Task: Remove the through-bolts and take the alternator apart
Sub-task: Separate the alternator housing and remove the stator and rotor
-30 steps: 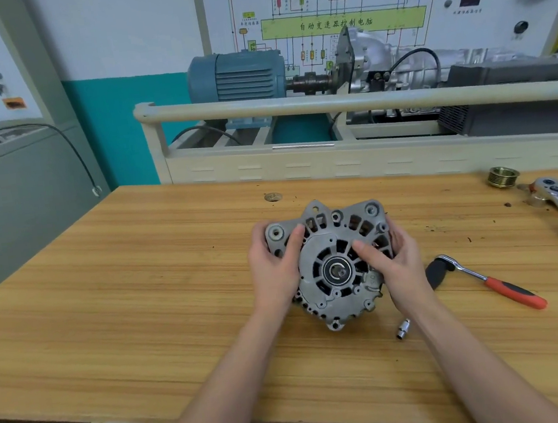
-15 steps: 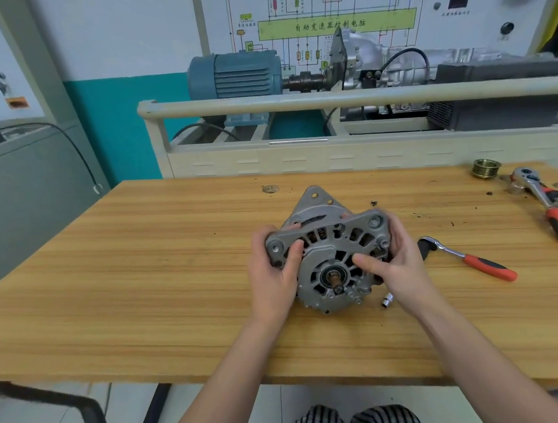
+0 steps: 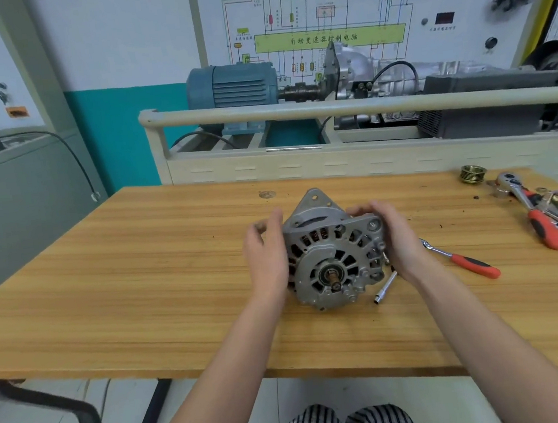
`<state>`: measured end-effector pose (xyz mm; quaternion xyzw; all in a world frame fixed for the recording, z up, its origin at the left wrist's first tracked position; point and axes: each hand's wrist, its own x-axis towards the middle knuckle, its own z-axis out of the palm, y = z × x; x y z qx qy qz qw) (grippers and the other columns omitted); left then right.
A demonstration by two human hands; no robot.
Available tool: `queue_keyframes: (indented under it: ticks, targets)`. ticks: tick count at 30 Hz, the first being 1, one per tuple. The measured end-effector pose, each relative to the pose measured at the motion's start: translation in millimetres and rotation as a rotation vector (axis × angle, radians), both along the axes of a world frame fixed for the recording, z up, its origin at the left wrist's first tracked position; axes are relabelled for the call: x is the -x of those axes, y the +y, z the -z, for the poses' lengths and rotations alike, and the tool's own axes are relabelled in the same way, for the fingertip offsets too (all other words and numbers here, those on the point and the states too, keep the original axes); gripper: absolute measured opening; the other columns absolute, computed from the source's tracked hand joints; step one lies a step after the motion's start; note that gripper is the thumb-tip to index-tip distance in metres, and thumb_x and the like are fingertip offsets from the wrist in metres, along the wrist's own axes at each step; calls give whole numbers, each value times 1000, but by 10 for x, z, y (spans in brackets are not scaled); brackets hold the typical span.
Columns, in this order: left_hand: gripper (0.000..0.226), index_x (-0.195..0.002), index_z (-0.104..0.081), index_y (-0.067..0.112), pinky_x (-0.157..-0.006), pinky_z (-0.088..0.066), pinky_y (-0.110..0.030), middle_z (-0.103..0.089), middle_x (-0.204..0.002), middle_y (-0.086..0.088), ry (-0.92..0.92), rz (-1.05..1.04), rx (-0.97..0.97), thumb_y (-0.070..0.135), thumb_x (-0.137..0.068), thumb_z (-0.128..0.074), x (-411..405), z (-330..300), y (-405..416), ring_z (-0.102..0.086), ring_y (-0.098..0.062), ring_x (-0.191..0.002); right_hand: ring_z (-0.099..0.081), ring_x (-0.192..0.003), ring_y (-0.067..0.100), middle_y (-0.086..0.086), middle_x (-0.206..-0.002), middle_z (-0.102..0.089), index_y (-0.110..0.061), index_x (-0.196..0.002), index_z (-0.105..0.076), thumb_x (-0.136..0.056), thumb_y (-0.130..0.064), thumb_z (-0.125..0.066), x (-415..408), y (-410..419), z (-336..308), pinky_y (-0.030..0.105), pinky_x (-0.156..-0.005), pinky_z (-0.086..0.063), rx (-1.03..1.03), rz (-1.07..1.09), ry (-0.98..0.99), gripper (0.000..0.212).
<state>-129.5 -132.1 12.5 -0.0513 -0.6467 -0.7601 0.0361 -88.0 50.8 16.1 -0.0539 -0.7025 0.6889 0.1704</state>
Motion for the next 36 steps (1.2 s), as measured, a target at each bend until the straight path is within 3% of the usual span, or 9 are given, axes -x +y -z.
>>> queue_keyframes:
  ticks: [3, 6, 9, 13, 17, 19, 23, 28, 36]
  targets:
    - [27, -103, -53, 25, -62, -37, -30, -57, -94, 5, -301, 88, -91, 49, -91, -46, 113, -62, -64, -51, -9, -84, -59, -111, 19, 5, -124, -62, -21, -109, -63, -92, -41, -53, 259, 45, -334, 36, -91, -48, -210, -96, -154, 29]
    - [25, -89, -61, 17, -74, -48, -35, -67, -85, -7, -488, 186, -151, 40, -92, -52, 172, 17, -99, -58, -19, -79, -64, -97, 15, -2, -115, -64, -24, -107, -61, -75, -60, -63, 432, -44, -639, 27, -69, -51, -447, -246, -417, 49]
    - [36, -92, -64, 10, -65, -51, -36, -72, -73, -12, -661, 325, -343, 43, -94, -50, 207, 37, -27, -66, -26, -69, -67, -90, 15, -7, -108, -66, -18, -116, -59, -75, -61, -67, 545, -140, -706, 30, -72, -53, -766, -305, -476, 61]
    - [38, -100, -63, 6, -66, -54, -41, -72, -82, -17, -720, 407, -417, 42, -87, -61, 298, 11, 28, -70, -28, -65, -70, -89, 16, -2, -103, -71, -19, -107, -67, -83, -34, -71, 512, -86, -631, 35, -83, -55, -635, -301, -337, 29]
    - [79, -139, -38, 8, -76, -57, -49, -65, -109, -19, -640, 280, -341, 33, -74, -78, 255, -9, 118, -67, -34, -90, -69, -90, 12, -5, -95, -73, -22, -95, -71, -82, -24, -73, 318, 30, -460, 21, -72, -52, -483, -255, -173, 14]
    - [75, -134, -35, 9, -62, -57, -42, -62, -95, -15, -555, 180, -269, 32, -77, -77, 254, -3, 153, -67, -31, -80, -69, -85, 10, -5, -90, -74, -20, -93, -72, -82, -21, -73, 217, 47, -390, 18, -68, -51, -429, -218, -74, 11]
    - [47, -91, -34, 11, -63, -55, -40, -58, -93, -11, -487, 185, -256, 32, -81, -75, 239, 33, 179, -64, -27, -81, -67, -82, 10, -2, -89, -73, -14, -93, -70, -83, -16, -72, 61, 35, -294, 19, -69, -52, -399, -161, 35, 11]
    - [50, -105, -43, 11, -62, -54, -35, -58, -103, -12, -343, 179, -156, 40, -79, -74, 225, 36, 191, -64, -26, -87, -66, -79, 5, -7, -86, -71, -14, -90, -67, -79, -12, -74, -72, 7, -201, 19, -69, -50, -379, -84, 161, 13]
    - [68, -108, -44, 9, -58, -53, -25, -60, -95, -6, -93, 197, -252, 55, -64, -68, 235, 208, 4, -69, -10, -72, -64, -85, 22, 2, -88, -69, -10, -95, -67, -77, -20, -78, -128, -254, -124, 46, -77, -51, -675, -6, 301, 23]
